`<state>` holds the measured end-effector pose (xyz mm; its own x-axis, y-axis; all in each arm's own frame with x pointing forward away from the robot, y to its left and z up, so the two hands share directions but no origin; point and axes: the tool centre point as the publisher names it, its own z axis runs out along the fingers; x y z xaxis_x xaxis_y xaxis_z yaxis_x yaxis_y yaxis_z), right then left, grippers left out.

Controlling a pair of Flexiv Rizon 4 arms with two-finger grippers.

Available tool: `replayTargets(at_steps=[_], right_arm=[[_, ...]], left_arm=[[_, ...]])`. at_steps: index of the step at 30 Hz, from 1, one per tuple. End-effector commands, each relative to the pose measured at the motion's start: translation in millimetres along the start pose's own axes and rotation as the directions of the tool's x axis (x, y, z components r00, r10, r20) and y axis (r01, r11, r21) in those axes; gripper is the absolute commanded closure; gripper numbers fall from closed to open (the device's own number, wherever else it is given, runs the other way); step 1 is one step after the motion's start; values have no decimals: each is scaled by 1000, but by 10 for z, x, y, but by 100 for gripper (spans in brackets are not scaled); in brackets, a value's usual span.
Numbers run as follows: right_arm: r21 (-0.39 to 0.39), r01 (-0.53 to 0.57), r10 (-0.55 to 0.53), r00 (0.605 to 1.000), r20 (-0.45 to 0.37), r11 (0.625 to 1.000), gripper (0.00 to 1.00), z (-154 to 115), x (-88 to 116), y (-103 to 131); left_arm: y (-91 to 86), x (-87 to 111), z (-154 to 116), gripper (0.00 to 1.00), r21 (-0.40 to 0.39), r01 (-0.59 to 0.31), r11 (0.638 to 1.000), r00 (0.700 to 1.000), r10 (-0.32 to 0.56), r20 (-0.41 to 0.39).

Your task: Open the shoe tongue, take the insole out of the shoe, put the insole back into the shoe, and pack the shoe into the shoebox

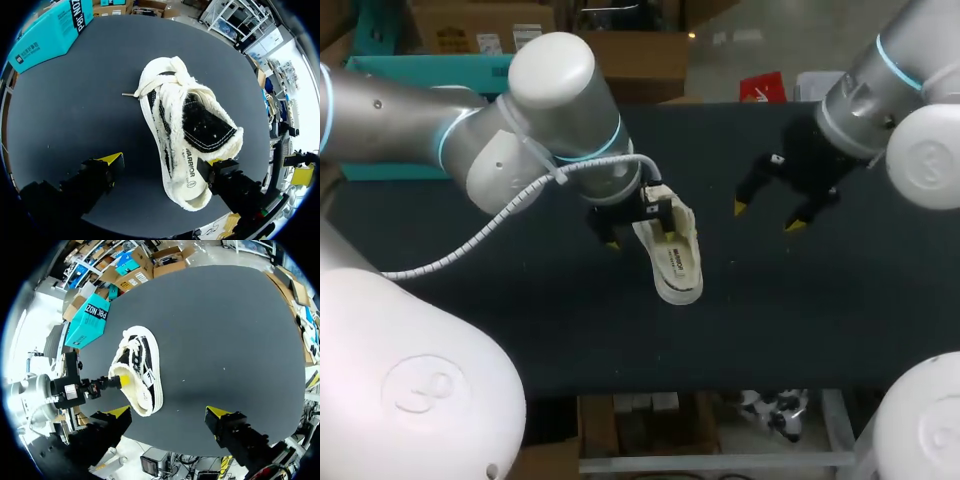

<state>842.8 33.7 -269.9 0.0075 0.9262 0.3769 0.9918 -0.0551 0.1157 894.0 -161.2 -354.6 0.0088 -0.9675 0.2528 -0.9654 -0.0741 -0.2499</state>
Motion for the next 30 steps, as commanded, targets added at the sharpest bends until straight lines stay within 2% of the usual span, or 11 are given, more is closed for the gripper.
replayTargets(at_steps=[1, 3, 5, 8, 9, 21, 22, 23, 24, 26, 30], right_arm=[[64, 49, -52, 998, 46, 997, 0, -48, 47, 128], [89, 93, -98, 994, 54, 992, 0, -51, 31, 155], [96, 128, -134, 989, 61, 987, 0, -59, -7, 175], [100, 148, -154, 986, 56, 984, 0, -65, -28, 176], [100, 148, -154, 986, 56, 984, 0, -65, -28, 176], [100, 148, -154, 986, 56, 984, 0, -65, -28, 176], [103, 238, -244, 969, 42, 966, 0, -79, -31, 200], [91, 274, -279, 960, 41, 957, 0, -105, -55, 211], [94, 349, -355, 932, 68, 933, 0, -142, -69, 223], [84, 382, -388, 919, 67, 920, 0, -202, -151, 245], [108, 548, -552, 834, 10, 829, 0, -298, -339, 315]], left_arm=[[-62, 10, 101, 22, -8, 6, 1000, 1000, -6, -11], [-83, 27, 116, 47, -9, 12, 1000, 1000, -13, -11], [-107, 58, 147, 57, -9, 21, 1000, 1000, -21, -11], [-135, 94, 173, 85, -10, 35, 999, 999, -35, -12], [-142, 105, 174, 100, -10, 38, 999, 999, -38, -13], [-107, 176, 135, 100, -9, 20, 1000, 1000, -20, -18], [-114, 161, 107, 100, -3, 14, 1000, 1000, -14, -21], [-122, 144, 80, 100, 6, 5, 1000, 1000, -4, -25], [-127, 126, 55, 100, 12, -8, 1000, 999, 9, -33], [-150, 84, 3, 100, 23, -38, 999, 998, 39, -58], [-228, -3, -83, 100, 23, -124, 992, 984, 126, -125]])
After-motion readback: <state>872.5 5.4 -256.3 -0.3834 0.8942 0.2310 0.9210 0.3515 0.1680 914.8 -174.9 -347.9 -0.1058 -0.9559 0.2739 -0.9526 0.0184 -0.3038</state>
